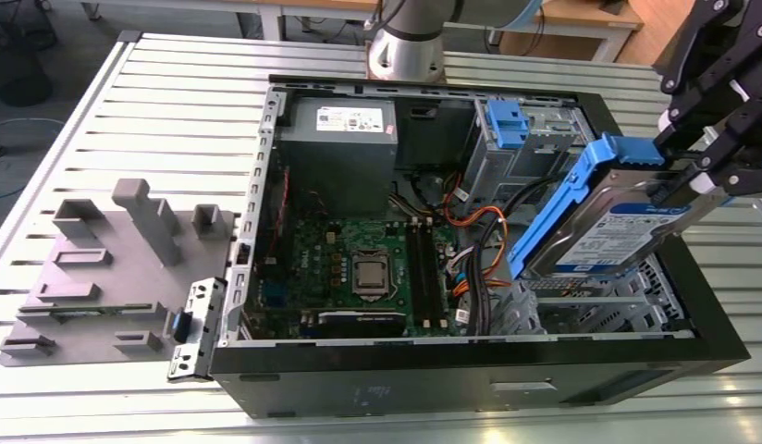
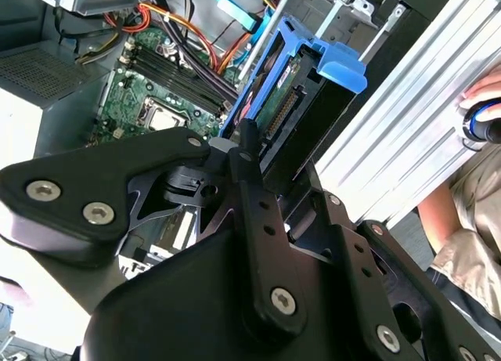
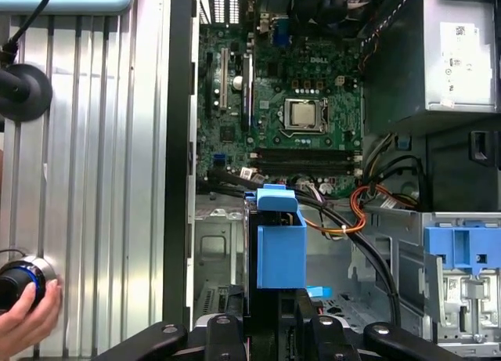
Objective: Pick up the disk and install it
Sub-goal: 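Insert the disk into the insertion slot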
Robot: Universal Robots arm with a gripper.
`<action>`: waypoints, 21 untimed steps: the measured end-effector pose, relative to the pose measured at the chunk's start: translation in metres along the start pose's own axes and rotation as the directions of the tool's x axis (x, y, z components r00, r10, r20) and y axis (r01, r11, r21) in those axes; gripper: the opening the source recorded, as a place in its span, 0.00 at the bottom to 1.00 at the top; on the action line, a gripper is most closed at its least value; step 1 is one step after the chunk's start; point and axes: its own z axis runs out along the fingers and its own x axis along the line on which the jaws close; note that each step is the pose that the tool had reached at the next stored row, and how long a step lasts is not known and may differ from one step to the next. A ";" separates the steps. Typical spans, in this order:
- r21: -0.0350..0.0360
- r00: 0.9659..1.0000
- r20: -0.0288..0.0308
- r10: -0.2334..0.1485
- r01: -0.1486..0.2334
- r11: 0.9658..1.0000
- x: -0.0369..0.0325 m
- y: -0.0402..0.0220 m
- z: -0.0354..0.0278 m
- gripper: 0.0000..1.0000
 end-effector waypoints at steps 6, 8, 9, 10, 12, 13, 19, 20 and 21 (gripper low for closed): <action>0.000 1.000 0.000 0.000 0.000 1.000 0.0001 -0.0118 0.0020 0.35; 0.000 1.000 0.000 0.000 0.000 1.000 0.0001 -0.0168 0.0025 0.35; 0.000 1.000 0.000 0.000 0.000 1.000 0.0001 -0.0189 0.0029 0.35; 0.000 1.000 0.000 0.000 0.000 1.000 0.0002 -0.0206 0.0033 0.35; 0.000 1.000 0.000 0.000 0.000 1.000 0.0003 -0.0239 0.0043 0.35; 0.000 1.000 0.000 0.000 0.000 1.000 0.0003 -0.0254 0.0048 0.35; 0.000 1.000 0.000 0.000 0.000 1.000 0.0006 -0.0264 0.0086 0.35; 0.000 1.000 0.000 0.000 0.000 1.000 0.0006 -0.0265 0.0094 0.35; 0.000 1.000 0.000 0.000 0.000 1.000 0.0007 -0.0267 0.0102 0.35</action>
